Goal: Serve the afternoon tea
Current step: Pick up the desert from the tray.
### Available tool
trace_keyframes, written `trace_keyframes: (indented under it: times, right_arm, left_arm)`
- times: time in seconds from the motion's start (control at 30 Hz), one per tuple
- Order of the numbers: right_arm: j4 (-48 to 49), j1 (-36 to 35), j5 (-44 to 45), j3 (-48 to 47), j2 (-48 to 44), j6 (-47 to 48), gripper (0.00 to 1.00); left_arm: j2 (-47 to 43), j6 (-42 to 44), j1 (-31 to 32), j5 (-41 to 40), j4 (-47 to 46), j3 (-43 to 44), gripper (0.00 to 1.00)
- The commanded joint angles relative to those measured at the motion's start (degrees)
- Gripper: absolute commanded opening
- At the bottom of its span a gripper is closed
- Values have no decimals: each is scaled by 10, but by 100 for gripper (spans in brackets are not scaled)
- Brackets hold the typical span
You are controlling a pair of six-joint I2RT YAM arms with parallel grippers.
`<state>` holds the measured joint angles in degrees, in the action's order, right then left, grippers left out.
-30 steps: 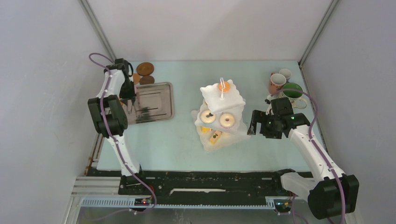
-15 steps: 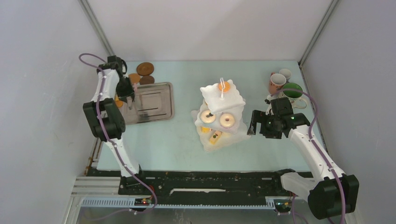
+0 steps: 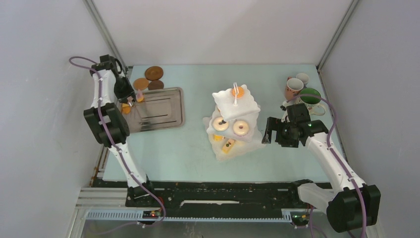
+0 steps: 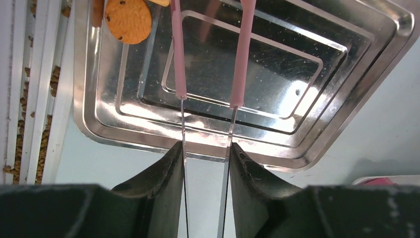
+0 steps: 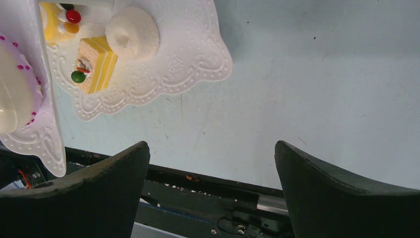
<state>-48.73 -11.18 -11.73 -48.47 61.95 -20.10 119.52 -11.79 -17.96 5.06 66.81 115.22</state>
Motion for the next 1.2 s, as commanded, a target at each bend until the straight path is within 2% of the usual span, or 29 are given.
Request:
trace_keyframes:
  times: [0.0,0.33,1.17]
  right_arm:
    - [5,-3,6,3,4,-1,100]
    - [5,-3,6,3,6,-1,100]
    - [3,-6,12,3,-1,-2,100]
  left_arm:
    - [3,-4,1,14,11,13,39]
    - [18,4,3,26,12,20,39]
    - [35,18,21,-7,14,12,37]
